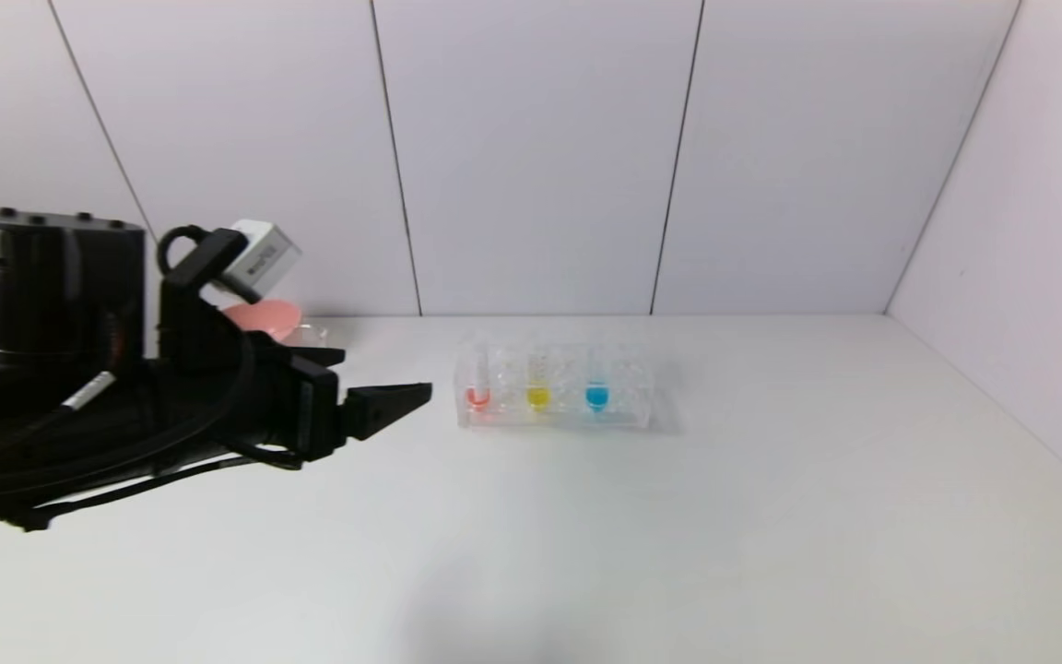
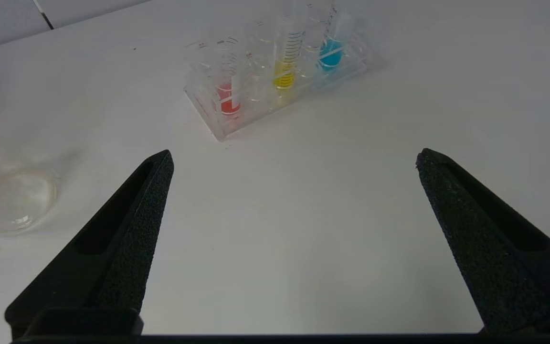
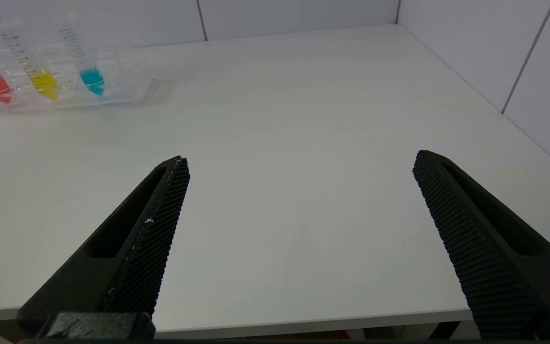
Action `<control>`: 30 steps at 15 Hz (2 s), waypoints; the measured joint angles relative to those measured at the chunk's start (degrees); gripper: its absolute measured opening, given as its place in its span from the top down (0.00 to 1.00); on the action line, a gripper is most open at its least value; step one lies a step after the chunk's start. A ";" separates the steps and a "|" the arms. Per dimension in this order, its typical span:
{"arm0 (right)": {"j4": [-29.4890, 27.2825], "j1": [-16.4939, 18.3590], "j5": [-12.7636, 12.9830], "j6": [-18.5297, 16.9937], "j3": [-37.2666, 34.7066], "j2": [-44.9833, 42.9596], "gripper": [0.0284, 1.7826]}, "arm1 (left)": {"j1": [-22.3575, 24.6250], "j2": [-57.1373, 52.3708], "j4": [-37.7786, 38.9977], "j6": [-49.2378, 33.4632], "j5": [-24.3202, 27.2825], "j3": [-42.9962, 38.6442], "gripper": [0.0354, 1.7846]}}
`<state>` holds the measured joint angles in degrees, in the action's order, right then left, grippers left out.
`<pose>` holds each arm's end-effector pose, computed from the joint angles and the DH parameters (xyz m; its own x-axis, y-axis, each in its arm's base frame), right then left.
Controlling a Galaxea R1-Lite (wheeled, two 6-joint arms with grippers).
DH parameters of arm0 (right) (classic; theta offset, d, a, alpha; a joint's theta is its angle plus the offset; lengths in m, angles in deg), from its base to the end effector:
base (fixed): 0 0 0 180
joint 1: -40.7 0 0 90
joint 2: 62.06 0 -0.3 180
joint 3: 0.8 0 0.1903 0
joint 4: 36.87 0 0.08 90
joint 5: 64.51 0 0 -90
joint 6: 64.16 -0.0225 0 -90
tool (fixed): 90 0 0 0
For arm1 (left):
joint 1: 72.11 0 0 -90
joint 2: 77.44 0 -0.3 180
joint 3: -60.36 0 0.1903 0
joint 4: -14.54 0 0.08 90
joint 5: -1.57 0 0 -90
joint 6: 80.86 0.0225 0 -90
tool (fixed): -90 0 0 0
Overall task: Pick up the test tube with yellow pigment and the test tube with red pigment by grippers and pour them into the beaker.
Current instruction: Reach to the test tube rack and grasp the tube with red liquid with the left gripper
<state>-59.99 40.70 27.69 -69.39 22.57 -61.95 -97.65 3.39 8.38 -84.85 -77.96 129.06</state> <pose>-0.0227 -0.0009 0.0760 0.9993 -0.0384 0.0024 0.0380 0.9951 0.0912 0.2105 -0.1051 0.2241 0.7641 -0.5665 -0.3086 0.5585 0.8203 -0.1230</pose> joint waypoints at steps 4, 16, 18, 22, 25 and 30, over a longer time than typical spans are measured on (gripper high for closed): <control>0.00 0.00 0.00 -0.02 0.00 0.00 0.04 | -8.55 11.61 1.71 -7.50 -19.50 6.62 0.01; 0.00 0.00 0.00 0.00 0.00 0.00 0.04 | -11.64 30.77 13.39 -11.58 -40.55 15.47 0.01; 0.00 0.00 0.00 0.00 0.00 0.00 0.04 | -11.69 32.94 16.18 -11.41 -41.45 15.76 0.01; 0.00 0.00 0.00 -0.02 0.00 0.00 0.04 | -11.56 36.83 20.48 -11.20 -42.80 16.93 0.01; 0.00 0.00 0.00 -0.02 0.00 0.00 0.04 | -11.29 38.68 20.86 -10.68 -43.00 18.69 0.01; 0.00 0.00 0.00 -0.02 0.00 0.00 0.04 | -11.14 40.58 20.89 -9.85 -43.15 19.93 0.12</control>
<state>-59.99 40.70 27.69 -69.42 22.57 -61.95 -108.79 43.97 29.27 -94.70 -121.11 148.99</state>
